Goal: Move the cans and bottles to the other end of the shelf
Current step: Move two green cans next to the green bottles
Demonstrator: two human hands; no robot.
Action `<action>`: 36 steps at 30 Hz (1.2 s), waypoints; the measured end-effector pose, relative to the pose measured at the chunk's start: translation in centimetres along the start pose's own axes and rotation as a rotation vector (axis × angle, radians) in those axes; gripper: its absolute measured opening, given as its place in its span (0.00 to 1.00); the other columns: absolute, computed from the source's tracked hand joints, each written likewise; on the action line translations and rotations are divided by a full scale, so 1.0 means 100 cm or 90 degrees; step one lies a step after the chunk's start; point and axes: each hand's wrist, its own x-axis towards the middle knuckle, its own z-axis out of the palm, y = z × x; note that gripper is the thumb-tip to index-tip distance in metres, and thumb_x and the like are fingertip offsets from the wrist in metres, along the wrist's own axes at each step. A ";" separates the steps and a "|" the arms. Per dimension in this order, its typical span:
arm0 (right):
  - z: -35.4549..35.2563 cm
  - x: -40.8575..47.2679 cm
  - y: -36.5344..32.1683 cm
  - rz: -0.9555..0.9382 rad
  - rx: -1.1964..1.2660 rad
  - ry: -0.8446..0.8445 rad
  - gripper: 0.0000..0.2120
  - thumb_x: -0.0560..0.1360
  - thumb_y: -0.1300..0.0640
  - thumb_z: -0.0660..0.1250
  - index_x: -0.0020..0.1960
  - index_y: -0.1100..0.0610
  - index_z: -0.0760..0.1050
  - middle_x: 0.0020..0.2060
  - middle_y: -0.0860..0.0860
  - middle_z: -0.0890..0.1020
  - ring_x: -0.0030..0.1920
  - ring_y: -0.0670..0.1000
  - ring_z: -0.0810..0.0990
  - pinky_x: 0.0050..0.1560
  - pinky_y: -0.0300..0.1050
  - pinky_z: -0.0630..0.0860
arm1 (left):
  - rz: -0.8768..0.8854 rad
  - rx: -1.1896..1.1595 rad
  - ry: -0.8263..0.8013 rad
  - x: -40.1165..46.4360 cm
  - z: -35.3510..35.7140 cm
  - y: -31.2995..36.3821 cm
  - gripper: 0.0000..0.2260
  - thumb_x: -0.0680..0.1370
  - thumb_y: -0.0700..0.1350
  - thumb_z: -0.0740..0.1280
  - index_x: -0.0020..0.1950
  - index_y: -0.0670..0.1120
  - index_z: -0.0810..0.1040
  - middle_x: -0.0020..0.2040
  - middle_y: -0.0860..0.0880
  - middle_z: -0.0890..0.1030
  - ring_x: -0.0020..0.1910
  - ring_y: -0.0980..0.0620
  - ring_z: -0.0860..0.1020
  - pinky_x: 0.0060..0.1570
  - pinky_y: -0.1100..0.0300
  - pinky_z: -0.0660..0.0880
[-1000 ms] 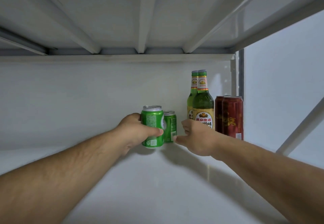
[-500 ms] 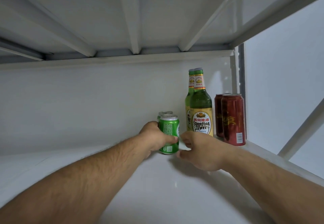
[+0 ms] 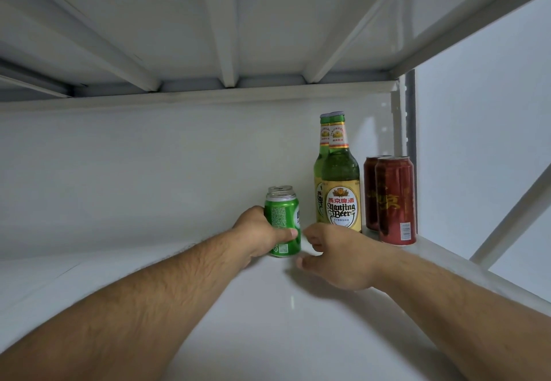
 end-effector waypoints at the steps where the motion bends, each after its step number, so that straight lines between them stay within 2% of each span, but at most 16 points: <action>1: 0.000 0.000 0.000 -0.001 -0.001 -0.004 0.15 0.81 0.53 0.65 0.38 0.45 0.65 0.42 0.45 0.76 0.48 0.49 0.77 0.49 0.41 0.75 | -0.001 0.010 -0.007 -0.001 -0.001 -0.001 0.24 0.69 0.48 0.82 0.62 0.46 0.81 0.57 0.47 0.85 0.54 0.48 0.84 0.63 0.49 0.79; 3: 0.001 0.001 0.001 0.006 -0.003 -0.009 0.13 0.81 0.53 0.65 0.40 0.46 0.66 0.47 0.47 0.77 0.51 0.49 0.78 0.55 0.42 0.77 | -0.001 0.040 -0.025 -0.003 -0.005 0.000 0.27 0.69 0.50 0.82 0.65 0.46 0.79 0.60 0.47 0.85 0.55 0.49 0.83 0.63 0.51 0.79; 5: 0.003 0.004 0.004 0.027 0.004 0.000 0.09 0.80 0.51 0.66 0.45 0.47 0.68 0.49 0.47 0.79 0.52 0.49 0.79 0.56 0.44 0.78 | -0.006 0.108 -0.039 -0.010 -0.016 0.004 0.35 0.72 0.53 0.80 0.74 0.44 0.71 0.70 0.46 0.79 0.62 0.48 0.79 0.62 0.56 0.75; 7: 0.003 0.004 0.005 0.036 -0.019 0.019 0.12 0.79 0.49 0.67 0.42 0.46 0.65 0.40 0.45 0.75 0.41 0.45 0.75 0.43 0.40 0.75 | 0.010 0.224 -0.042 -0.021 -0.031 0.009 0.43 0.75 0.54 0.76 0.82 0.44 0.59 0.78 0.45 0.70 0.72 0.46 0.73 0.66 0.55 0.72; 8: 0.002 0.003 0.003 0.044 -0.036 0.030 0.16 0.79 0.48 0.67 0.39 0.46 0.62 0.37 0.45 0.71 0.37 0.44 0.71 0.37 0.39 0.70 | 0.030 0.293 -0.040 -0.027 -0.039 0.009 0.43 0.76 0.55 0.75 0.83 0.45 0.56 0.79 0.45 0.68 0.74 0.45 0.71 0.69 0.54 0.71; 10: 0.001 0.000 -0.004 0.063 -0.068 0.040 0.18 0.79 0.46 0.66 0.38 0.45 0.59 0.36 0.45 0.69 0.35 0.44 0.68 0.34 0.40 0.66 | 0.083 0.447 -0.023 -0.042 -0.057 0.007 0.40 0.77 0.58 0.71 0.83 0.47 0.56 0.80 0.46 0.67 0.76 0.45 0.69 0.71 0.51 0.71; 12: -0.002 -0.003 -0.014 0.079 -0.110 0.031 0.13 0.79 0.44 0.65 0.42 0.46 0.64 0.38 0.46 0.73 0.37 0.46 0.72 0.35 0.41 0.69 | 0.131 0.553 -0.002 -0.056 -0.074 0.000 0.36 0.79 0.60 0.67 0.82 0.49 0.59 0.80 0.48 0.66 0.76 0.45 0.68 0.71 0.48 0.71; 13: -0.003 -0.005 -0.020 0.083 -0.138 0.013 0.10 0.79 0.44 0.64 0.48 0.49 0.68 0.41 0.47 0.76 0.40 0.47 0.75 0.39 0.42 0.72 | 0.142 0.574 0.000 -0.062 -0.081 -0.004 0.35 0.79 0.60 0.66 0.82 0.49 0.59 0.80 0.49 0.65 0.77 0.45 0.67 0.71 0.48 0.70; 14: -0.004 -0.008 -0.029 0.087 -0.168 -0.007 0.13 0.79 0.43 0.63 0.56 0.51 0.71 0.47 0.49 0.79 0.46 0.50 0.78 0.45 0.45 0.76 | 0.147 0.584 -0.004 -0.068 -0.089 -0.008 0.35 0.80 0.60 0.65 0.82 0.50 0.58 0.81 0.50 0.64 0.78 0.46 0.65 0.72 0.49 0.69; 16: -0.005 -0.012 -0.048 0.092 -0.222 -0.026 0.22 0.79 0.41 0.62 0.67 0.54 0.69 0.58 0.52 0.80 0.56 0.55 0.79 0.57 0.52 0.78 | 0.136 0.577 -0.022 -0.078 -0.104 -0.014 0.36 0.81 0.61 0.63 0.84 0.51 0.54 0.83 0.51 0.60 0.79 0.47 0.62 0.74 0.50 0.67; 20: 0.002 -0.013 -0.093 0.090 -0.268 -0.030 0.25 0.80 0.38 0.59 0.69 0.54 0.67 0.60 0.54 0.79 0.57 0.58 0.79 0.58 0.54 0.78 | 0.117 0.543 -0.029 -0.097 -0.131 -0.027 0.36 0.82 0.62 0.62 0.85 0.53 0.51 0.84 0.52 0.57 0.81 0.47 0.61 0.74 0.52 0.66; 24: 0.021 0.003 -0.139 0.053 -0.275 -0.025 0.30 0.80 0.37 0.58 0.75 0.56 0.64 0.66 0.54 0.76 0.64 0.58 0.76 0.62 0.53 0.75 | 0.088 0.519 -0.012 -0.115 -0.160 -0.047 0.35 0.82 0.62 0.62 0.84 0.53 0.53 0.83 0.53 0.58 0.80 0.48 0.62 0.73 0.51 0.67; 28: 0.040 0.020 -0.182 0.002 -0.253 -0.023 0.32 0.80 0.37 0.57 0.77 0.56 0.62 0.71 0.54 0.73 0.69 0.58 0.73 0.66 0.55 0.72 | 0.026 0.510 0.028 -0.143 -0.193 -0.067 0.34 0.81 0.61 0.62 0.84 0.52 0.54 0.83 0.53 0.60 0.79 0.48 0.65 0.73 0.51 0.68; 36: 0.068 0.019 -0.265 -0.165 -0.229 -0.060 0.33 0.81 0.37 0.56 0.79 0.55 0.59 0.73 0.53 0.71 0.70 0.57 0.72 0.67 0.54 0.72 | -0.142 0.520 0.156 -0.229 -0.253 -0.096 0.34 0.81 0.61 0.63 0.83 0.50 0.57 0.81 0.49 0.63 0.77 0.45 0.67 0.72 0.49 0.70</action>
